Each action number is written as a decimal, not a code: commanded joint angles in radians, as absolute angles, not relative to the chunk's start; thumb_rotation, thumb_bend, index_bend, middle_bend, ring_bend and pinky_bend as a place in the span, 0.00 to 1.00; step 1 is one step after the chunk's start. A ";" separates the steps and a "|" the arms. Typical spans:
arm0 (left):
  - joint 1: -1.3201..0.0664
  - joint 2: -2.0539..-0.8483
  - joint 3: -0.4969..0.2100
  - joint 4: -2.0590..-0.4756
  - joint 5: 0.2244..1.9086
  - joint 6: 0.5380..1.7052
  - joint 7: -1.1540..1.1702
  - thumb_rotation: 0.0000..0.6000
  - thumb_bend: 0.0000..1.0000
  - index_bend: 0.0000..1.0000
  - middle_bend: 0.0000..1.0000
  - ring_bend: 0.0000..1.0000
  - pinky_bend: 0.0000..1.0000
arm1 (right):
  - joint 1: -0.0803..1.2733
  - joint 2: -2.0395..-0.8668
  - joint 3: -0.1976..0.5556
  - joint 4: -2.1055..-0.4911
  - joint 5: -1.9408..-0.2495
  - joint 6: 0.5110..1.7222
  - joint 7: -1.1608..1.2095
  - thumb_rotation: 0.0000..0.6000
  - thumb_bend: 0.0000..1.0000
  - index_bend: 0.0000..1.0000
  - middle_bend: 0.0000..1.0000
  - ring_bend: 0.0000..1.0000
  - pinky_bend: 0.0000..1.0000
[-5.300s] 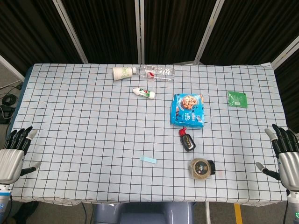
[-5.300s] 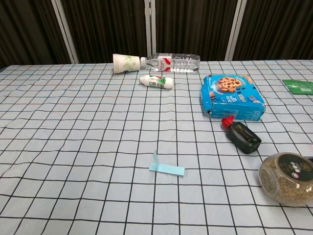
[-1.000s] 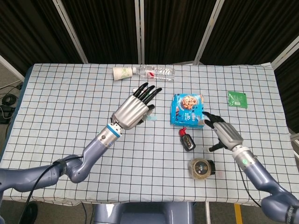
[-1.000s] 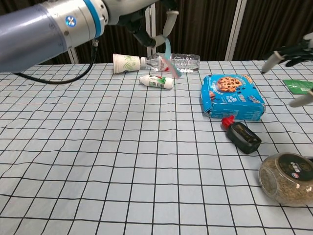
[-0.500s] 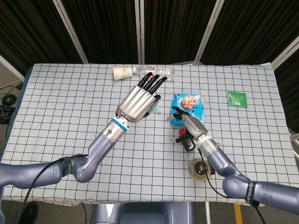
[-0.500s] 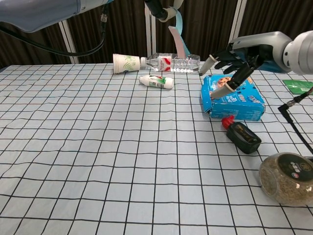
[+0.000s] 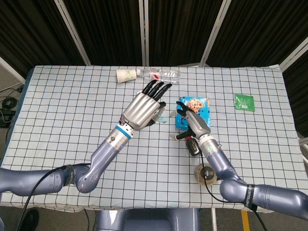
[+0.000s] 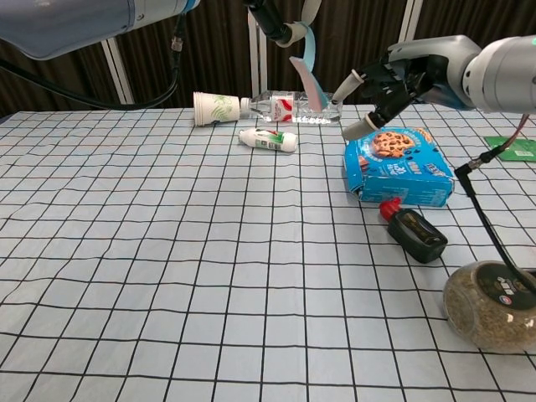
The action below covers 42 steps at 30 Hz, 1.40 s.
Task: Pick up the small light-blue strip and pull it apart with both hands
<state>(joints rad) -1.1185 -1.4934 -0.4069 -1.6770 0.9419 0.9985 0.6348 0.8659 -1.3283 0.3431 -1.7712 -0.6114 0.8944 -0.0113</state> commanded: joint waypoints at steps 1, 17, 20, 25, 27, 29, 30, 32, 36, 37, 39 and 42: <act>-1.123 -1.494 -0.404 -1.678 0.935 1.005 0.633 1.00 0.52 0.87 0.00 0.00 0.00 | 0.861 -1.334 0.351 -1.773 -0.625 0.902 0.001 1.00 0.06 0.39 0.00 0.00 0.00; -1.158 -1.515 -0.391 -1.699 0.851 1.076 0.683 1.00 0.52 0.87 0.00 0.00 0.00 | 0.841 -1.402 0.372 -1.751 -0.678 0.988 0.016 1.00 0.12 0.47 0.01 0.00 0.00; -1.164 -1.523 -0.388 -1.694 0.839 1.084 0.685 1.00 0.52 0.87 0.00 0.00 0.00 | 0.837 -1.418 0.369 -1.744 -0.706 1.022 0.000 1.00 0.13 0.48 0.01 0.00 0.00; -1.173 -1.535 -0.384 -1.691 0.824 1.097 0.695 1.00 0.52 0.87 0.00 0.00 0.00 | 0.834 -1.443 0.363 -1.730 -0.728 1.057 -0.028 1.00 0.13 0.49 0.02 0.00 0.00; -1.176 -1.539 -0.384 -1.692 0.820 1.104 0.699 1.00 0.52 0.87 0.00 0.00 0.00 | 0.832 -1.449 0.364 -1.726 -0.728 1.062 -0.033 1.00 0.13 0.49 0.02 0.00 0.00; -1.179 -1.543 -0.386 -1.694 0.816 1.111 0.700 1.00 0.52 0.87 0.00 0.00 0.00 | 0.831 -1.454 0.367 -1.723 -0.726 1.063 -0.036 1.00 0.14 0.50 0.03 0.00 0.00; -1.180 -1.543 -0.386 -1.695 0.814 1.112 0.701 1.00 0.52 0.87 0.00 0.00 0.00 | 0.830 -1.455 0.367 -1.722 -0.725 1.063 -0.036 1.00 0.15 0.51 0.03 0.00 0.00; -1.183 -1.544 -0.386 -1.696 0.813 1.117 0.705 1.00 0.52 0.87 0.00 0.00 0.00 | 0.828 -1.457 0.369 -1.719 -0.725 1.064 -0.040 1.00 0.15 0.52 0.03 0.00 0.00; -1.186 -1.546 -0.383 -1.695 0.806 1.124 0.708 1.00 0.52 0.87 0.00 0.00 0.00 | 0.822 -1.462 0.373 -1.715 -0.733 1.071 -0.043 1.00 0.16 0.53 0.03 0.00 0.00; -1.186 -1.547 -0.381 -1.694 0.803 1.125 0.709 1.00 0.53 0.87 0.00 0.00 0.00 | 0.820 -1.466 0.372 -1.712 -0.738 1.078 -0.047 1.00 0.16 0.53 0.03 0.00 0.00; -1.188 -1.549 -0.378 -1.692 0.806 1.130 0.712 1.00 0.54 0.88 0.00 0.00 0.00 | 0.816 -1.473 0.371 -1.707 -0.747 1.087 -0.051 1.00 0.16 0.53 0.03 0.00 0.00; -1.188 -1.550 -0.377 -1.695 0.805 1.134 0.709 1.00 0.55 0.88 0.00 0.00 0.00 | 0.810 -1.478 0.374 -1.705 -0.753 1.089 -0.049 1.00 0.17 0.55 0.04 0.00 0.00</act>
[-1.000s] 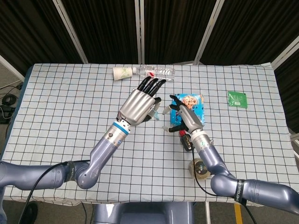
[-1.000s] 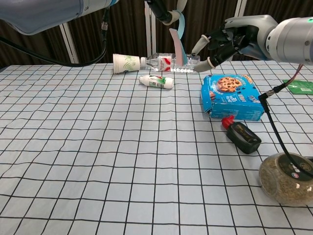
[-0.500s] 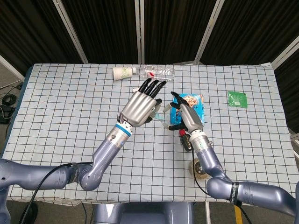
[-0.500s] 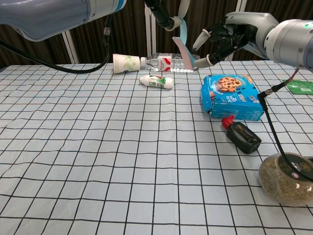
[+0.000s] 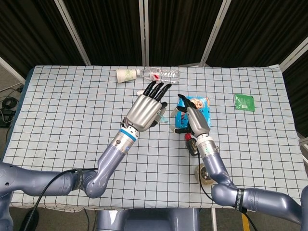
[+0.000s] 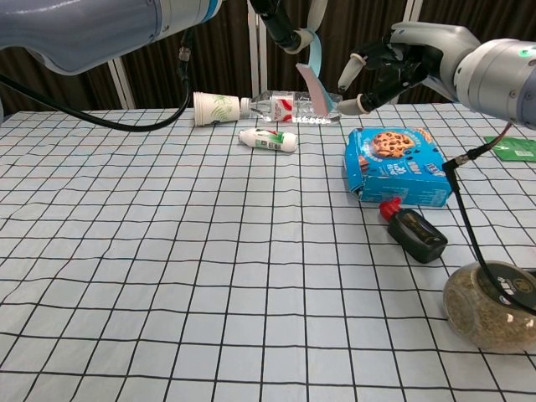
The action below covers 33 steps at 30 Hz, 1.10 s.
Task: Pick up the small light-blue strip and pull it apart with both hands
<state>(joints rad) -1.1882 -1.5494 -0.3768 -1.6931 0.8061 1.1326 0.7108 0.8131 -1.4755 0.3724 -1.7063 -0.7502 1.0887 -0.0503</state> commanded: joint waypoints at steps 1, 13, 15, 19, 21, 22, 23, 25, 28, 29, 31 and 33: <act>-1.189 -1.550 -0.377 -1.696 0.804 1.135 0.709 1.00 0.55 0.88 0.00 0.00 0.00 | 0.809 -1.478 0.375 -1.705 -0.753 1.088 -0.049 1.00 0.17 0.55 0.04 0.00 0.00; -1.199 -1.569 -0.380 -1.684 0.799 1.147 0.702 1.00 0.55 0.88 0.00 0.00 0.00 | 0.799 -1.487 0.387 -1.706 -0.757 1.085 -0.062 1.00 0.17 0.55 0.04 0.00 0.00; -1.201 -1.573 -0.380 -1.681 0.800 1.148 0.701 1.00 0.55 0.88 0.00 0.00 0.00 | 0.798 -1.489 0.389 -1.705 -0.755 1.085 -0.065 1.00 0.17 0.55 0.04 0.00 0.00; -1.203 -1.581 -0.380 -1.674 0.807 1.154 0.697 1.00 0.55 0.88 0.00 0.00 0.00 | 0.797 -1.491 0.392 -1.706 -0.755 1.083 -0.067 1.00 0.17 0.55 0.04 0.00 0.00; -1.204 -1.584 -0.381 -1.672 0.807 1.154 0.695 1.00 0.55 0.88 0.00 0.00 0.00 | 0.797 -1.492 0.393 -1.706 -0.756 1.084 -0.069 1.00 0.17 0.55 0.04 0.00 0.00; -1.204 -1.586 -0.381 -1.670 0.807 1.154 0.693 1.00 0.55 0.88 0.00 0.00 0.00 | 0.797 -1.492 0.394 -1.706 -0.757 1.084 -0.071 1.00 0.17 0.55 0.04 0.00 0.00; -1.205 -1.588 -0.381 -1.668 0.807 1.154 0.694 1.00 0.55 0.88 0.00 0.00 0.00 | 0.797 -1.493 0.395 -1.706 -0.757 1.083 -0.072 1.00 0.17 0.55 0.04 0.00 0.00; -1.207 -1.594 -0.382 -1.663 0.806 1.157 0.693 1.00 0.55 0.88 0.00 0.00 0.00 | 0.797 -1.495 0.398 -1.704 -0.755 1.083 -0.074 1.00 0.17 0.55 0.04 0.00 0.00; -1.207 -1.599 -0.384 -1.660 0.805 1.158 0.689 1.00 0.55 0.88 0.00 0.00 0.00 | 0.796 -1.497 0.400 -1.702 -0.754 1.081 -0.076 1.00 0.19 0.55 0.04 0.00 0.00; -1.207 -1.600 -0.385 -1.660 0.803 1.158 0.687 1.00 0.55 0.88 0.00 0.00 0.00 | 0.796 -1.497 0.400 -1.701 -0.753 1.081 -0.077 1.00 0.19 0.55 0.04 0.00 0.00; -1.208 -1.602 -0.388 -1.661 0.801 1.159 0.684 1.00 0.55 0.88 0.00 0.00 0.00 | 0.795 -1.498 0.402 -1.700 -0.752 1.079 -0.076 1.00 0.21 0.56 0.04 0.00 0.00; -1.209 -1.604 -0.389 -1.660 0.803 1.160 0.684 1.00 0.55 0.88 0.00 0.00 0.00 | 0.793 -1.499 0.402 -1.701 -0.752 1.077 -0.077 1.00 0.22 0.56 0.04 0.00 0.00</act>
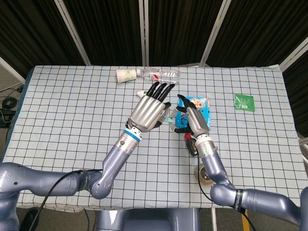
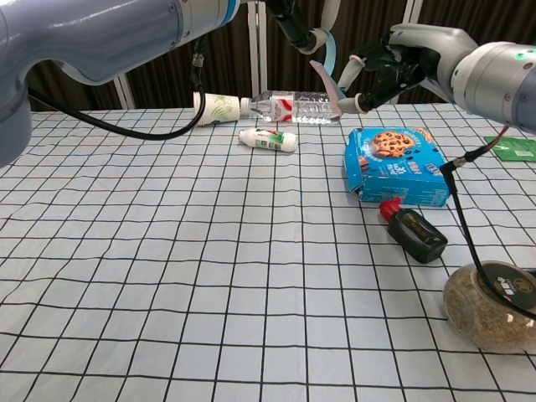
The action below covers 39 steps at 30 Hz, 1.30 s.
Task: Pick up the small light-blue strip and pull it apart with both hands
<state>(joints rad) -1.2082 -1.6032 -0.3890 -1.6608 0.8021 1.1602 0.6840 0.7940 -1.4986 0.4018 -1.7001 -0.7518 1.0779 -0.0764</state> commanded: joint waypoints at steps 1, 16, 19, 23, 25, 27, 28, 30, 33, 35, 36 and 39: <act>-1.209 -1.605 -0.389 -1.659 0.804 1.161 0.684 1.00 0.55 0.88 0.00 0.00 0.00 | 0.793 -1.499 0.402 -1.702 -0.752 1.076 -0.076 1.00 0.22 0.56 0.04 0.00 0.00; -1.215 -1.634 -0.391 -1.624 0.820 1.164 0.669 1.00 0.55 0.88 0.00 0.00 0.00 | 0.787 -1.495 0.409 -1.723 -0.755 1.077 -0.084 1.00 0.22 0.55 0.04 0.00 0.00; -1.215 -1.638 -0.392 -1.621 0.824 1.166 0.666 1.00 0.55 0.88 0.00 0.00 0.00 | 0.786 -1.496 0.409 -1.725 -0.754 1.078 -0.087 1.00 0.22 0.55 0.04 0.00 0.00; -1.215 -1.643 -0.393 -1.617 0.828 1.168 0.666 1.00 0.55 0.88 0.00 0.00 0.00 | 0.786 -1.499 0.408 -1.724 -0.751 1.079 -0.091 1.00 0.22 0.55 0.04 0.00 0.00; -1.215 -1.645 -0.392 -1.615 0.830 1.168 0.666 1.00 0.55 0.88 0.00 0.00 0.00 | 0.786 -1.500 0.408 -1.725 -0.750 1.078 -0.091 1.00 0.22 0.55 0.04 0.00 0.00; -1.215 -1.648 -0.392 -1.613 0.831 1.168 0.665 1.00 0.55 0.88 0.00 0.00 0.00 | 0.786 -1.502 0.408 -1.725 -0.750 1.079 -0.092 1.00 0.22 0.55 0.04 0.00 0.00; -1.215 -1.650 -0.392 -1.612 0.832 1.169 0.664 1.00 0.55 0.88 0.00 0.00 0.00 | 0.786 -1.502 0.407 -1.725 -0.750 1.079 -0.093 1.00 0.22 0.56 0.04 0.00 0.00; -1.214 -1.654 -0.390 -1.607 0.833 1.168 0.662 1.00 0.55 0.88 0.00 0.00 0.00 | 0.786 -1.504 0.409 -1.725 -0.749 1.078 -0.093 1.00 0.25 0.57 0.04 0.00 0.00; -1.213 -1.657 -0.388 -1.601 0.834 1.166 0.659 1.00 0.55 0.88 0.00 0.00 0.00 | 0.785 -1.504 0.408 -1.726 -0.748 1.076 -0.092 1.00 0.31 0.61 0.04 0.00 0.00; -1.212 -1.661 -0.389 -1.596 0.834 1.165 0.655 1.00 0.55 0.88 0.00 0.00 0.00 | 0.785 -1.505 0.408 -1.726 -0.749 1.074 -0.092 1.00 0.35 0.63 0.04 0.00 0.00; -1.211 -1.662 -0.390 -1.593 0.835 1.164 0.651 1.00 0.55 0.88 0.00 0.00 0.00 | 0.785 -1.505 0.407 -1.726 -0.749 1.074 -0.091 1.00 0.36 0.64 0.04 0.00 0.00; -1.209 -1.666 -0.389 -1.587 0.839 1.160 0.644 1.00 0.55 0.88 0.00 0.00 0.00 | 0.784 -1.509 0.404 -1.726 -0.751 1.070 -0.090 1.00 0.38 0.66 0.05 0.00 0.00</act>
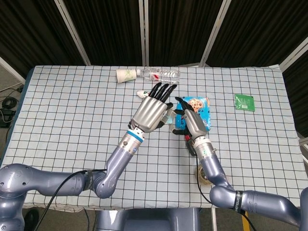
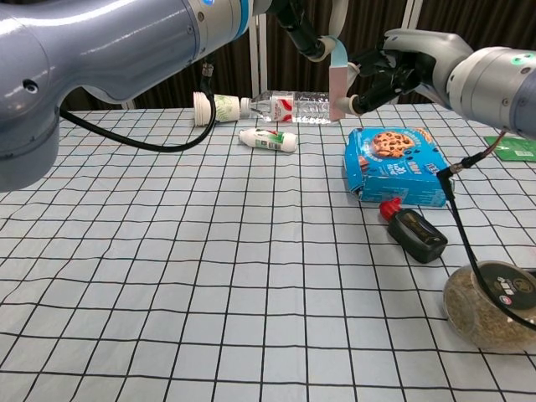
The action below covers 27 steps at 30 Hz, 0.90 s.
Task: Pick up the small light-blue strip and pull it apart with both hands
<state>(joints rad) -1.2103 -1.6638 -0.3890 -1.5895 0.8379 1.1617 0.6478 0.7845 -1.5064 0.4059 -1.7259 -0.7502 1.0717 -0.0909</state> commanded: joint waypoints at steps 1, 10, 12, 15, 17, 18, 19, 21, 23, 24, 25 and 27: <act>-1.209 -1.667 -0.388 -1.585 0.840 1.159 0.643 1.00 0.55 0.88 0.00 0.00 0.00 | 0.784 -1.509 0.404 -1.726 -0.752 1.070 -0.090 1.00 0.38 0.67 0.05 0.00 0.00; -1.200 -1.661 -0.392 -1.586 0.851 1.154 0.631 1.00 0.55 0.88 0.00 0.00 0.00 | 0.781 -1.510 0.385 -1.704 -0.741 1.066 -0.113 1.00 0.41 0.76 0.06 0.00 0.00; -1.196 -1.651 -0.400 -1.595 0.855 1.158 0.622 1.00 0.55 0.88 0.00 0.00 0.00 | 0.776 -1.509 0.377 -1.683 -0.727 1.063 -0.120 1.00 0.41 0.76 0.06 0.00 0.00; -1.187 -1.626 -0.420 -1.616 0.862 1.166 0.607 1.00 0.55 0.88 0.00 0.00 0.00 | 0.767 -1.501 0.358 -1.647 -0.717 1.055 -0.136 1.00 0.41 0.77 0.06 0.00 0.00; -1.182 -1.610 -0.429 -1.626 0.863 1.171 0.605 1.00 0.55 0.88 0.00 0.00 0.00 | 0.761 -1.496 0.351 -1.631 -0.717 1.054 -0.141 1.00 0.41 0.77 0.06 0.00 0.00; -1.177 -1.600 -0.434 -1.631 0.862 1.175 0.602 1.00 0.55 0.88 0.00 0.00 0.00 | 0.756 -1.492 0.349 -1.625 -0.714 1.052 -0.138 1.00 0.41 0.77 0.06 0.00 0.00; -1.173 -1.590 -0.436 -1.637 0.861 1.175 0.600 1.00 0.55 0.88 0.00 0.00 0.00 | 0.752 -1.488 0.349 -1.621 -0.713 1.050 -0.134 1.00 0.41 0.77 0.06 0.00 0.00; -1.164 -1.575 -0.435 -1.647 0.858 1.174 0.598 1.00 0.55 0.88 0.00 0.00 0.00 | 0.746 -1.481 0.349 -1.618 -0.717 1.046 -0.128 1.00 0.41 0.77 0.06 0.00 0.00; -1.154 -1.560 -0.431 -1.654 0.854 1.173 0.593 1.00 0.55 0.88 0.00 0.00 0.00 | 0.739 -1.471 0.348 -1.618 -0.722 1.044 -0.125 1.00 0.41 0.77 0.06 0.00 0.00; -1.146 -1.552 -0.426 -1.658 0.852 1.173 0.590 1.00 0.55 0.88 0.00 0.00 0.00 | 0.735 -1.465 0.347 -1.622 -0.727 1.045 -0.125 1.00 0.41 0.77 0.06 0.00 0.00; -1.140 -1.546 -0.422 -1.662 0.852 1.173 0.588 1.00 0.55 0.88 0.00 0.00 0.00 | 0.731 -1.461 0.345 -1.626 -0.731 1.046 -0.124 1.00 0.41 0.77 0.06 0.00 0.00; -1.130 -1.537 -0.415 -1.669 0.852 1.173 0.583 1.00 0.55 0.88 0.00 0.00 0.00 | 0.726 -1.454 0.340 -1.632 -0.739 1.046 -0.125 1.00 0.41 0.77 0.06 0.00 0.00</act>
